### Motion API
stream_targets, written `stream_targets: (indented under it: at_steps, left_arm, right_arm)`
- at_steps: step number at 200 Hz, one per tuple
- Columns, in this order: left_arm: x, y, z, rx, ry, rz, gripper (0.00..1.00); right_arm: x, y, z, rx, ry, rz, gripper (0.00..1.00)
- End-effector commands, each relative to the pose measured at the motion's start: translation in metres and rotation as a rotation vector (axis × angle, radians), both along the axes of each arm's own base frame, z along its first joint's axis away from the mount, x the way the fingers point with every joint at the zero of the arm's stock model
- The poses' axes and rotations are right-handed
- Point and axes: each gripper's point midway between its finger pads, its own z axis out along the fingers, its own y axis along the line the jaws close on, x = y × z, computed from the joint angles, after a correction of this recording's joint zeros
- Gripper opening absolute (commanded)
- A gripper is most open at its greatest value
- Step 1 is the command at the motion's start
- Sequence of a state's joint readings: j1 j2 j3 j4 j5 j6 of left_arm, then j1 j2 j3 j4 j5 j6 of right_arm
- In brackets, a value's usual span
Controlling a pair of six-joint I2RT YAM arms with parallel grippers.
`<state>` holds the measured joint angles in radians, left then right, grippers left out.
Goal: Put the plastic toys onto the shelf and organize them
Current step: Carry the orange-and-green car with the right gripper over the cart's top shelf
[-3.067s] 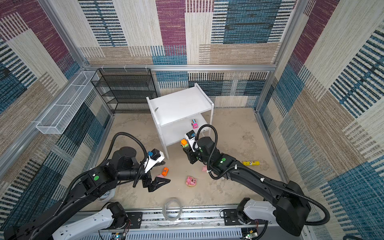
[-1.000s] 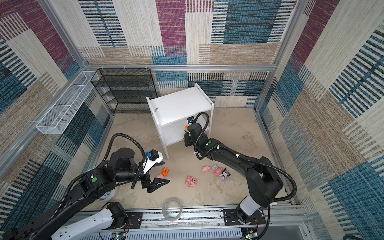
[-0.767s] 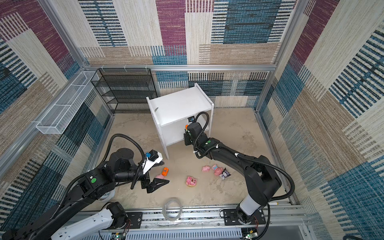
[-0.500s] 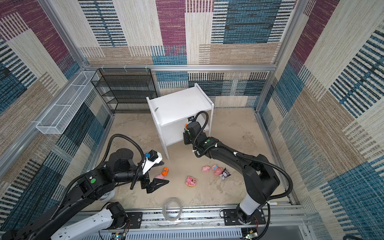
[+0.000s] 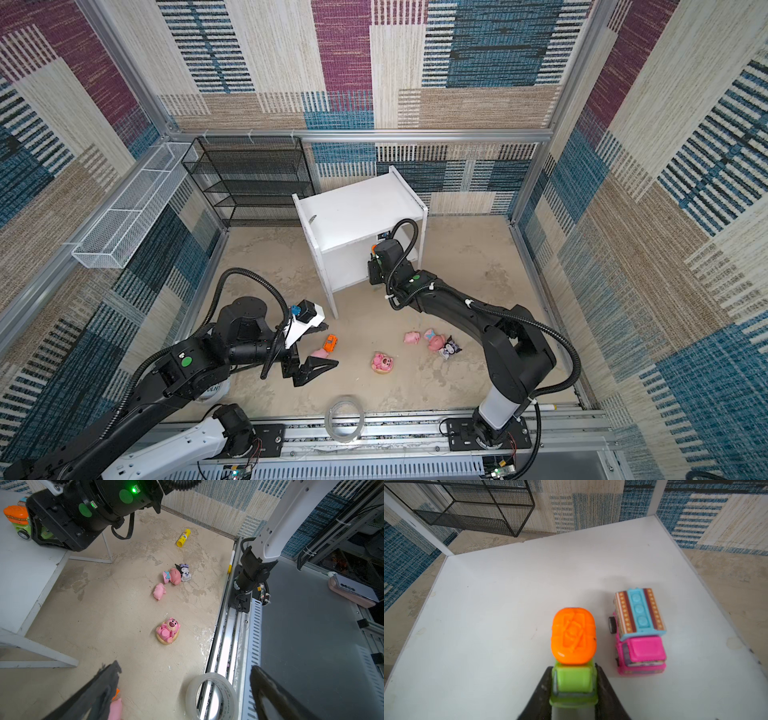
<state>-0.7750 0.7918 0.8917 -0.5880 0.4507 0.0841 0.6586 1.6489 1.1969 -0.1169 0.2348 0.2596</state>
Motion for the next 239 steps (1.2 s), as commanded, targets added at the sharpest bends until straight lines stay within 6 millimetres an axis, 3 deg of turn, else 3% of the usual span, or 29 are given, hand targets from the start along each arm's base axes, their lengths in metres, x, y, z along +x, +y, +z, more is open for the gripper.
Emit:
stream_targets:
  at_steps: [1, 163, 239]
  left_arm:
    - [0.001, -0.001, 0.003, -0.009, -0.021, -0.007, 0.99]
    - [0.002, -0.003, 0.0, 0.0, -0.015, -0.009, 0.99]
    - [0.002, -0.004, 0.0, 0.0, -0.012, -0.013, 0.99]
  right_arm:
    - [0.005, 0.002, 0.009, 0.018, -0.028, -0.002, 0.25]
    - [-0.003, 0.0, 0.014, 0.037, -0.042, 0.023, 0.39]
    - [-0.007, -0.002, 0.014, 0.041, -0.042, 0.026, 0.4]
